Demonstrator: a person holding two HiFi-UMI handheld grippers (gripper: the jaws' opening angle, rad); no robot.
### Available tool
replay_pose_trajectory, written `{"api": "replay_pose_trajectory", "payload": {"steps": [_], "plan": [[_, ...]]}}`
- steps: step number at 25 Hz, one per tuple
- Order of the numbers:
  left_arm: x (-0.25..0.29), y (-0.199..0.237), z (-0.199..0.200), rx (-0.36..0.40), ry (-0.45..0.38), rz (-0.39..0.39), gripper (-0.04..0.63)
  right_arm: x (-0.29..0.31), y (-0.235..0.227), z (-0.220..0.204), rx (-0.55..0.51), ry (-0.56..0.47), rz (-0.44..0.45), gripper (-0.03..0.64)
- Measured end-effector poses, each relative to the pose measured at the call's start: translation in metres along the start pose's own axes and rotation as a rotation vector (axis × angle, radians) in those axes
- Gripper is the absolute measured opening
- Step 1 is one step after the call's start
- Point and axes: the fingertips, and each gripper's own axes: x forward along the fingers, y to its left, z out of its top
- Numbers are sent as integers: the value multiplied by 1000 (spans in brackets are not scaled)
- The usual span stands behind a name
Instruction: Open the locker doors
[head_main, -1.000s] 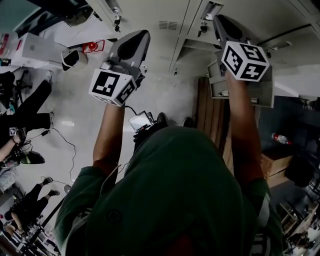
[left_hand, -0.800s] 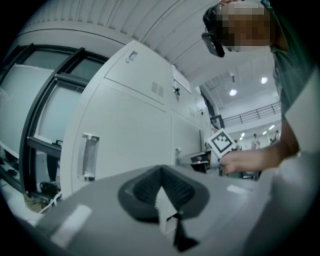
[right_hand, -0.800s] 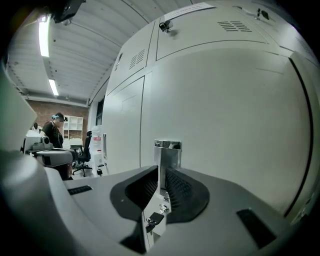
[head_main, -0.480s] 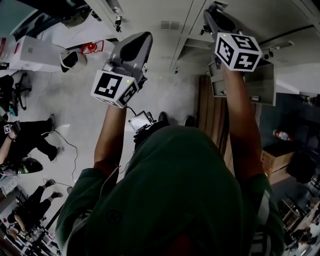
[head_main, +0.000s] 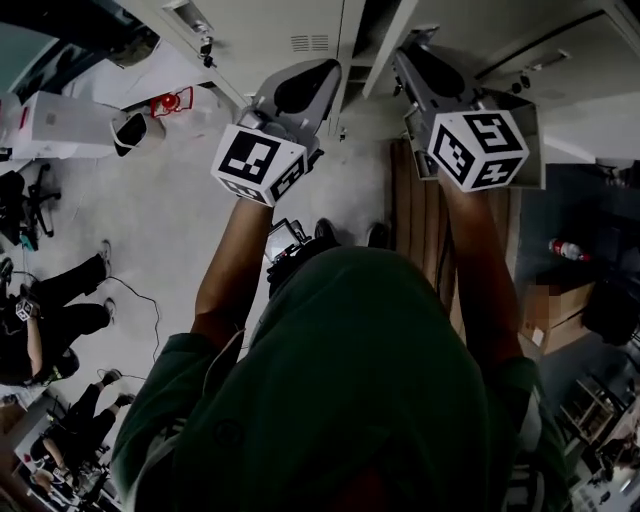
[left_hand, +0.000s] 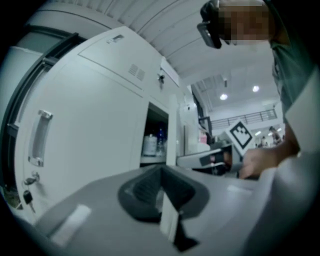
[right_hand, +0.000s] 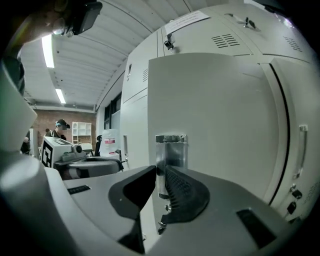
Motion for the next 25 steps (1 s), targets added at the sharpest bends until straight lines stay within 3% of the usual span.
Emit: {"api": "replay_pose_trajectory", "payload": {"steps": [14, 25], "plan": [[61, -124, -11, 15, 41, -152, -3, -117, -8, -26, 92, -29, 34, 52], [89, -215, -22, 65, 83, -263, -3, -195, -57, -44, 163, -44, -32, 51]]}}
